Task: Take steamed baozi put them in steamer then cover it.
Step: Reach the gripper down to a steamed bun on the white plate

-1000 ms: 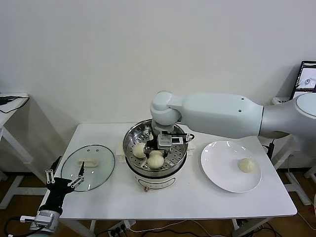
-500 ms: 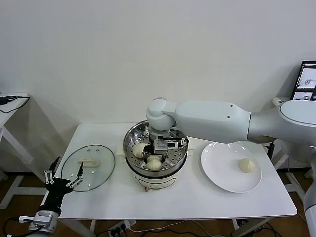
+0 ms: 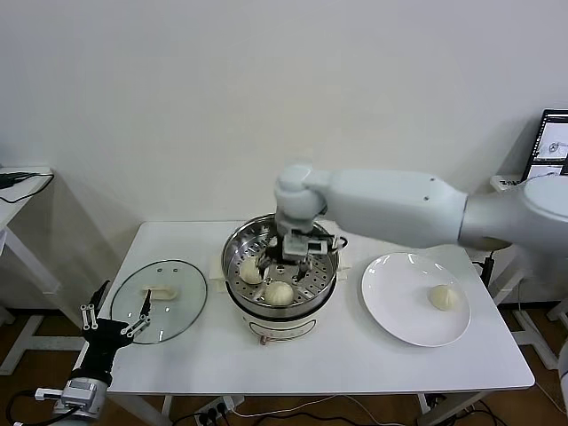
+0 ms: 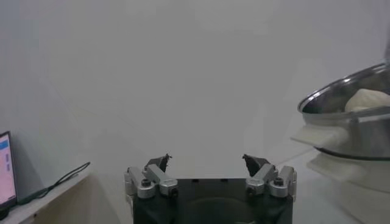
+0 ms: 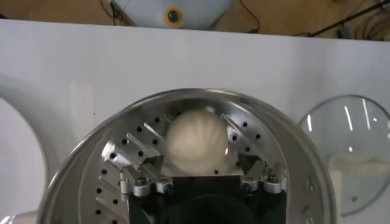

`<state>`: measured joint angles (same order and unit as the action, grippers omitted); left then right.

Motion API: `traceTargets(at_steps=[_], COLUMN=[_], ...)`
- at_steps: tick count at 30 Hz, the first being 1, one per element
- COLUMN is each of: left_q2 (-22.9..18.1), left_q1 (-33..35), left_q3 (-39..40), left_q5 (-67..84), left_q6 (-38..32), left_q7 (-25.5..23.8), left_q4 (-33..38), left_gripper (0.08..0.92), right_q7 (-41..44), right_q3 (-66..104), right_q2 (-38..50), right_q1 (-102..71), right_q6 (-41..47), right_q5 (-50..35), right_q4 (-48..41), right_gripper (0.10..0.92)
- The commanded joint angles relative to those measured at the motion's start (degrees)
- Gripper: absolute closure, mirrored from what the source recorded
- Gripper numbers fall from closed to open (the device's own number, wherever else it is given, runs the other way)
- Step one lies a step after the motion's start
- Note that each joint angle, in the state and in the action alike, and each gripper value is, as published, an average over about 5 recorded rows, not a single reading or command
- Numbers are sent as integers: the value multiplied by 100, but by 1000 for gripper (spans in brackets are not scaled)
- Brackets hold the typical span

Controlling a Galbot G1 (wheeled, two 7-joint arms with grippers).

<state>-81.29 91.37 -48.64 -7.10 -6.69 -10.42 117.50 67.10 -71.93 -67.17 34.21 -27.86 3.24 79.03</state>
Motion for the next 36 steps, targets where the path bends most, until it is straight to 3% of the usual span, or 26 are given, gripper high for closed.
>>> traceTargets(at_steps=[1, 7, 13, 26, 36], left_q2=[-7, -12, -13, -32, -59], left_q1=[24, 84, 123, 73, 75], left_q3=[43, 72, 113, 208, 253], left_q5=[-20, -46, -106, -148, -176], left_q6=[13, 13, -5, -15, -17], left_q7=[18, 34, 42, 52, 61], left_q4=[141, 237, 271, 199, 161], left_gripper=[177, 177, 177, 177, 177], right_q7=[402, 832, 966, 861, 419], right_q3=[144, 196, 756, 3475, 4119], right_q2=[1025, 2418, 3442, 3941, 3464], right_q1=[830, 785, -267, -3425, -3951], right_q6=[654, 2481, 3361, 3194, 2796], right_q5=[-1046, -1925, -1178, 574, 1181], right_q4=[7, 156, -118, -1128, -1802], right_gripper=[203, 203, 203, 203, 203])
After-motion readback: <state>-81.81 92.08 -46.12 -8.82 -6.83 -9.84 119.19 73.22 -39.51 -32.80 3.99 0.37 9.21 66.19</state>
